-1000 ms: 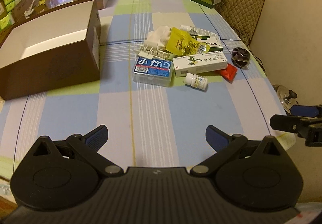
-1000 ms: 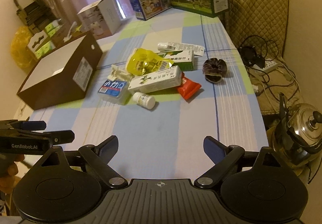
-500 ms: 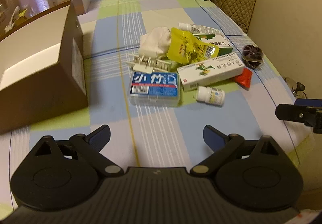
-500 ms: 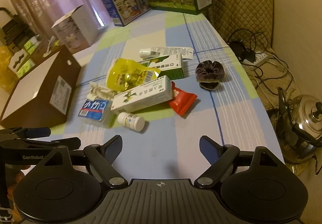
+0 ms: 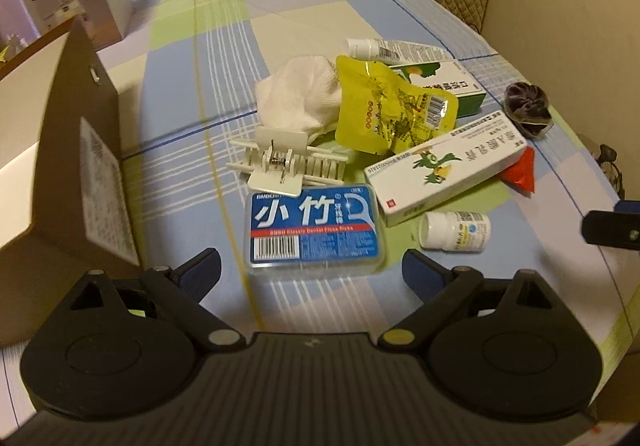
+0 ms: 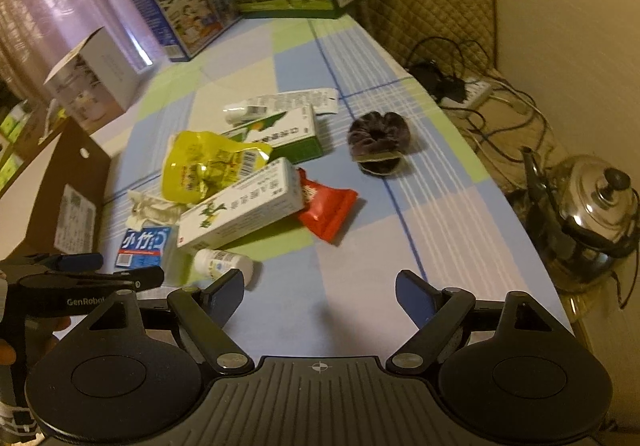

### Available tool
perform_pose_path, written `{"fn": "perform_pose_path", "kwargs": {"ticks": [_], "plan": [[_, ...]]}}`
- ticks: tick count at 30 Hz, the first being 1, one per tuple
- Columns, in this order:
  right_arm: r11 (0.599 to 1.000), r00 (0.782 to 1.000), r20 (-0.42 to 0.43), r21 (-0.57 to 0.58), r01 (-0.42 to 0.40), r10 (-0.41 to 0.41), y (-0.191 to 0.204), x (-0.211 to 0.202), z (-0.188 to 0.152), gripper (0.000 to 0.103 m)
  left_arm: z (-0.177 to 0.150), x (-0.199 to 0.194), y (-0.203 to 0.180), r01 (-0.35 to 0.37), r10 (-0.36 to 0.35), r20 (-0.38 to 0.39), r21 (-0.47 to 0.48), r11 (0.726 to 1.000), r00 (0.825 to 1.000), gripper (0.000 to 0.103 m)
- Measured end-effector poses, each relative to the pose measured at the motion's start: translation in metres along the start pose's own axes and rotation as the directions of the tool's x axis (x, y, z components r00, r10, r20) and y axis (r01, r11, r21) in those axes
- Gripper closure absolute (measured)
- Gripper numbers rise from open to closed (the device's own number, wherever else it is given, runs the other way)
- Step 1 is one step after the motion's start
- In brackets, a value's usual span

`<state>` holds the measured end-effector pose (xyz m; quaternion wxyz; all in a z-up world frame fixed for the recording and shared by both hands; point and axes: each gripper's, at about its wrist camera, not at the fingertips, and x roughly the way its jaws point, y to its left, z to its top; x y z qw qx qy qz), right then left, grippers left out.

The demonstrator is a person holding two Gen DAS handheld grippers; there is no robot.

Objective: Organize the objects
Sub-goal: 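Grasp the blue floss pick box with the left gripper while the right gripper grasps the white pill bottle, then carry the floss box and pill bottle into the brown box with both grippers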

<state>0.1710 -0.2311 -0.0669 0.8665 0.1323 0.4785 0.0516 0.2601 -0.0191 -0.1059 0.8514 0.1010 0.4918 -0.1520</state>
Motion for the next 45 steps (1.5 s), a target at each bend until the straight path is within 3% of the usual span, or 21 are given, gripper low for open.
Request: {"fn": "perform_pose_path", "kwargs": {"ticks": [6, 12, 21, 31, 38, 41, 45], "plan": [[1.000, 1.000, -0.013, 0.019, 0.010, -0.010, 0.005, 0.005, -0.003, 0.022, 0.007, 0.015, 0.007, 0.009, -0.009, -0.013, 0.007, 1.000, 1.000, 0.008], [1.000, 1.000, -0.025, -0.009, -0.003, 0.003, 0.020, 0.011, -0.003, 0.022, 0.011, 0.022, 0.009, 0.048, -0.048, -0.014, 0.014, 0.999, 0.999, 0.018], [0.998, 0.999, -0.046, -0.059, -0.032, 0.029, 0.043, 0.024, -0.004, 0.023, -0.007, 0.011, 0.014, 0.047, -0.047, 0.000, 0.023, 0.999, 0.999, 0.019], [0.994, 0.996, -0.076, -0.097, -0.046, 0.039, 0.078, 0.063, -0.005, 0.041, -0.033, -0.006, 0.045, 0.016, -0.017, -0.024, -0.042, 0.999, 1.000, 0.018], [0.995, 0.998, -0.068, -0.095, 0.014, -0.020, 0.092, 0.085, 0.000, 0.042, -0.032, -0.006, 0.051, 0.011, -0.012, -0.020, -0.054, 0.998, 1.000, 0.018], [0.994, 0.996, -0.072, -0.100, 0.044, -0.052, 0.093, 0.092, 0.000, 0.054, -0.031, -0.005, 0.054, 0.008, -0.009, -0.022, -0.062, 0.998, 1.000, 0.018], [0.991, 0.996, -0.069, -0.123, 0.045, -0.054, 0.088, 0.091, -0.002, 0.055, -0.029, -0.002, 0.056, 0.004, -0.006, -0.033, -0.083, 0.997, 0.999, 0.018]]}}
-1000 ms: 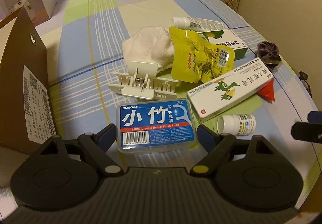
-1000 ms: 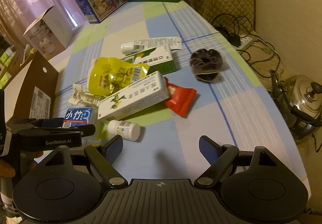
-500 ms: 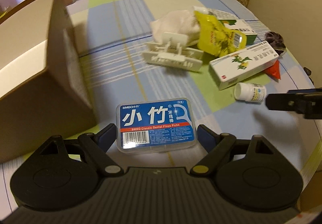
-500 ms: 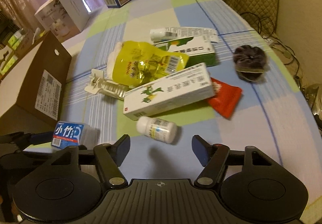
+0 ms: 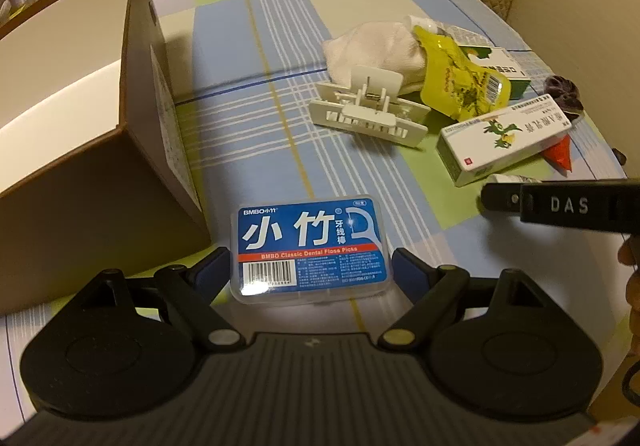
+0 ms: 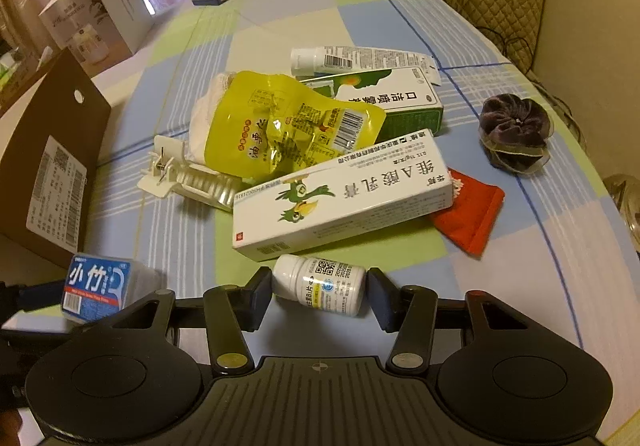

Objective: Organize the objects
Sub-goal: 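Carry the floss box and pill bottle into the brown box with both grippers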

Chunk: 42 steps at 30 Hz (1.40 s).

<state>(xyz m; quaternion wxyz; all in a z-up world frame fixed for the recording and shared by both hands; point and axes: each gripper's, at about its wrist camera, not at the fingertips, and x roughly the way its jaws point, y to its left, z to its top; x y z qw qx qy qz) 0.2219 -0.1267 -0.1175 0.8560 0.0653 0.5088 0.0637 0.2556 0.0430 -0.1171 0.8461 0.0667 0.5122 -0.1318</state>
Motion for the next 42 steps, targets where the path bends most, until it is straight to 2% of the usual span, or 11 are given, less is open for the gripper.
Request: {"fn": "perform_pose_path", "kwargs": {"ticks": [6, 15, 20, 25, 33, 42], "plan": [[0.998, 0.999, -0.025, -0.056, -0.043, 0.042, -0.012, -0.010, -0.008, 0.055, 0.002, 0.002, -0.002, -0.022, 0.021, -0.011, -0.048, 0.999, 1.000, 0.016], [0.981, 0.990, -0.058, -0.138, -0.134, 0.127, -0.036, -0.029, -0.010, 0.055, 0.006, 0.005, -0.012, -0.106, 0.106, 0.000, -0.101, 0.989, 0.994, 0.019], [0.962, 0.980, -0.076, -0.193, -0.194, 0.182, -0.043, -0.037, -0.013, 0.055, -0.004, -0.003, -0.027, -0.157, 0.158, 0.011, -0.104, 0.982, 0.987, 0.020], [0.932, 0.964, -0.101, -0.250, -0.263, 0.245, -0.042, -0.046, -0.016, 0.055, -0.022, -0.026, -0.037, -0.174, 0.178, 0.012, -0.175, 0.969, 0.984, 0.020], [0.872, 0.933, -0.101, -0.334, -0.359, 0.345, -0.009, -0.070, -0.008, 0.055, -0.043, -0.081, -0.029, -0.182, 0.193, 0.015, -0.273, 0.945, 0.981, 0.020], [0.785, 0.879, -0.086, -0.415, -0.460, 0.469, 0.084, -0.090, 0.011, 0.055, -0.037, -0.142, 0.026, -0.212, 0.253, 0.090, -0.324, 0.922, 0.963, 0.020]]}}
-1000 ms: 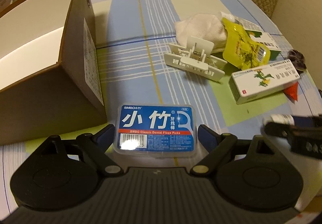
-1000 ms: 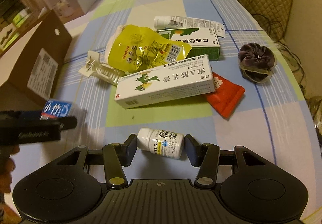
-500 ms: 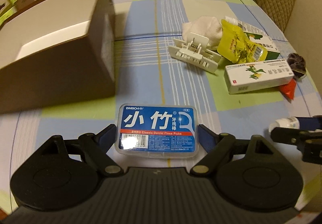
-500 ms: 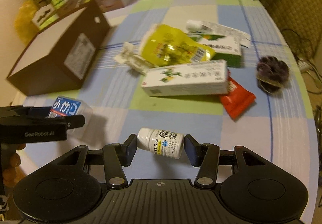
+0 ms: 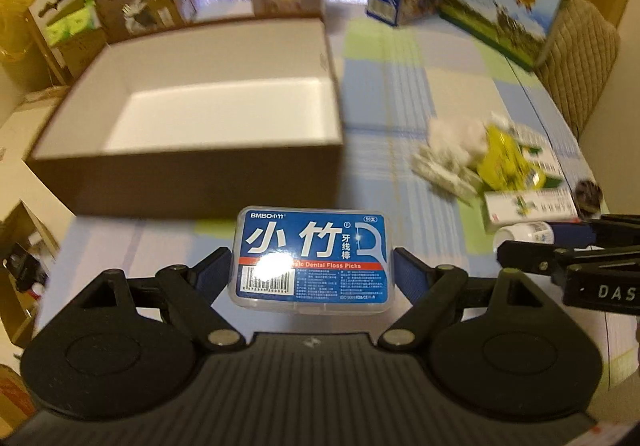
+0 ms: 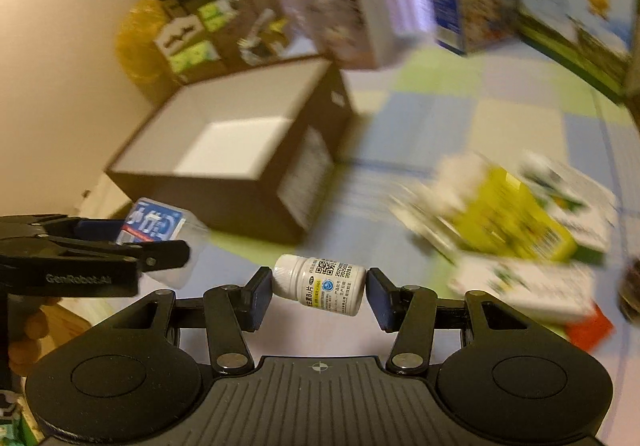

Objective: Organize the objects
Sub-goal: 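Carry the floss box and pill bottle into the brown box with both grippers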

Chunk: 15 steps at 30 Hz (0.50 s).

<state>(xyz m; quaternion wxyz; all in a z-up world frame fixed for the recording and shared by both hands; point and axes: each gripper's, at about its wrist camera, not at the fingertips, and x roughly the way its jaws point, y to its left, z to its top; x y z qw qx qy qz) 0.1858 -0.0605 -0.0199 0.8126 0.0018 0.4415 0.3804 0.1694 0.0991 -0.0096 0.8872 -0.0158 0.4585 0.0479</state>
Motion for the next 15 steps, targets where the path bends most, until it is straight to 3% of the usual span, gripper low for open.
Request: {"fn": "perform_pose_path", "kwargs": {"ticks": [7, 15], "plan": [[0.995, 0.998, 0.036, -0.084, -0.054, 0.057, 0.072, 0.052, 0.054, 0.055, 0.036, -0.010, 0.067, -0.026, 0.027, 0.070, -0.020, 0.999, 0.997, 0.020], [0.995, 1.000, 0.024, -0.098, 0.015, -0.012, 0.109, 0.116, 0.094, 0.055, 0.081, 0.015, 0.137, -0.056, 0.056, 0.101, -0.008, 0.998, 0.993, 0.020]]}}
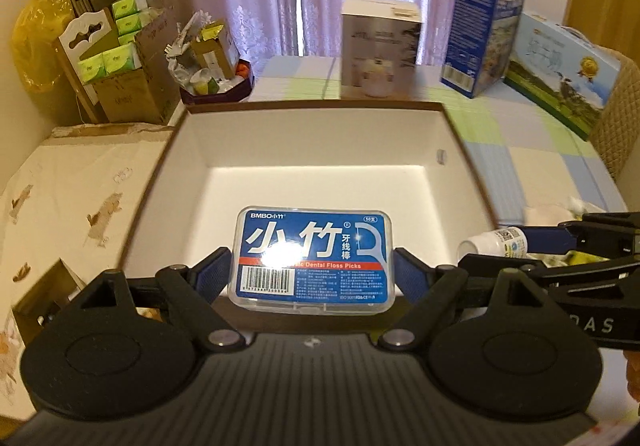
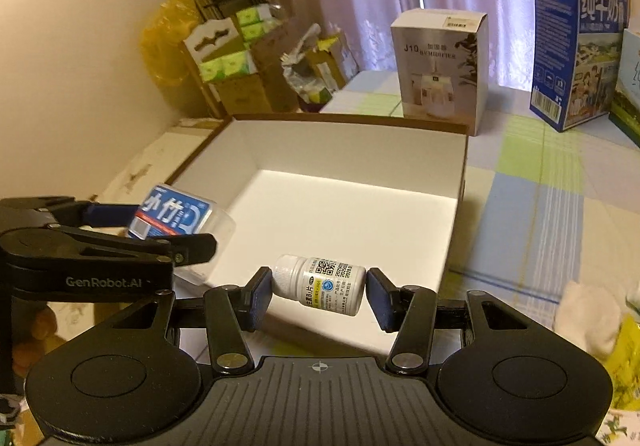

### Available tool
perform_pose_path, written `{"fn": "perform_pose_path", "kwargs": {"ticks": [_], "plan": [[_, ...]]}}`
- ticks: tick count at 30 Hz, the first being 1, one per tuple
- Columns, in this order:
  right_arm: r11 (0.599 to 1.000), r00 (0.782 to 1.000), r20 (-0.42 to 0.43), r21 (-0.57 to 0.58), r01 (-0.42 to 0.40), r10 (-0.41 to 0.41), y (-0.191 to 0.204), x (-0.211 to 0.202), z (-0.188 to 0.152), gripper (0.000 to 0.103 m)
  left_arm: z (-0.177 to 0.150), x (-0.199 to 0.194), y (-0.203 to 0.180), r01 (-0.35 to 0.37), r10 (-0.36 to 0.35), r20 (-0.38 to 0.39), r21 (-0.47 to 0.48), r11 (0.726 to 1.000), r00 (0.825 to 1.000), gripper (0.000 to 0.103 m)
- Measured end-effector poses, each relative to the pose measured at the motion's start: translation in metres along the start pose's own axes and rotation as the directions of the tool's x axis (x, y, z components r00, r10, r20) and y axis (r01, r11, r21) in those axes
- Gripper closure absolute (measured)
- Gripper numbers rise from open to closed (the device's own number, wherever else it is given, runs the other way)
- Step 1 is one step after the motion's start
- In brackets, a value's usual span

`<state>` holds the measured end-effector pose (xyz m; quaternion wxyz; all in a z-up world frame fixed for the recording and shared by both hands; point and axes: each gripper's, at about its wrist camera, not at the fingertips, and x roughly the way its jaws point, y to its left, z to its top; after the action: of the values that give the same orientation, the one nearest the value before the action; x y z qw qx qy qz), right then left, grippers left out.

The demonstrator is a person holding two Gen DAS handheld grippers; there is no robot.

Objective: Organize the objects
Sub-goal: 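Carry the floss box and pill bottle into the brown box with both grippers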

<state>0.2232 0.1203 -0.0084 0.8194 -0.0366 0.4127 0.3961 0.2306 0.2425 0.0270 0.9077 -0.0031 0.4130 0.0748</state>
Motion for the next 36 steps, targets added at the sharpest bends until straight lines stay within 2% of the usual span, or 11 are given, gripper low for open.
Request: {"fn": "perform_pose_path", "kwargs": {"ticks": [9, 19, 27, 31, 36], "plan": [[0.995, 0.992, -0.086, 0.024, 0.092, -0.089, -0.001, 0.056, 0.013, 0.055, 0.018, 0.061, 0.038, 0.023, -0.020, -0.085, 0.024, 0.999, 0.996, 0.020], [0.990, 0.976, -0.169, 0.029, 0.141, -0.134, -0.005, 0.094, 0.014, 0.055, 0.014, 0.120, 0.045, 0.067, -0.059, -0.236, 0.027, 0.997, 0.970, 0.020], [0.988, 0.969, -0.203, 0.034, 0.153, -0.143, -0.007, 0.106, 0.013, 0.055, 0.008, 0.141, 0.047, 0.108, -0.091, -0.300, 0.041, 0.993, 0.950, 0.019], [0.987, 0.966, -0.214, 0.041, 0.153, -0.141, -0.007, 0.109, 0.013, 0.054, 0.006, 0.141, 0.051, 0.106, -0.087, -0.298, 0.047, 0.993, 0.951, 0.013], [0.992, 0.968, -0.227, 0.038, 0.119, -0.108, -0.005, 0.114, 0.014, 0.054, 0.007, 0.139, 0.060, 0.098, -0.081, -0.291, 0.043, 0.994, 0.953, 0.013]]}}
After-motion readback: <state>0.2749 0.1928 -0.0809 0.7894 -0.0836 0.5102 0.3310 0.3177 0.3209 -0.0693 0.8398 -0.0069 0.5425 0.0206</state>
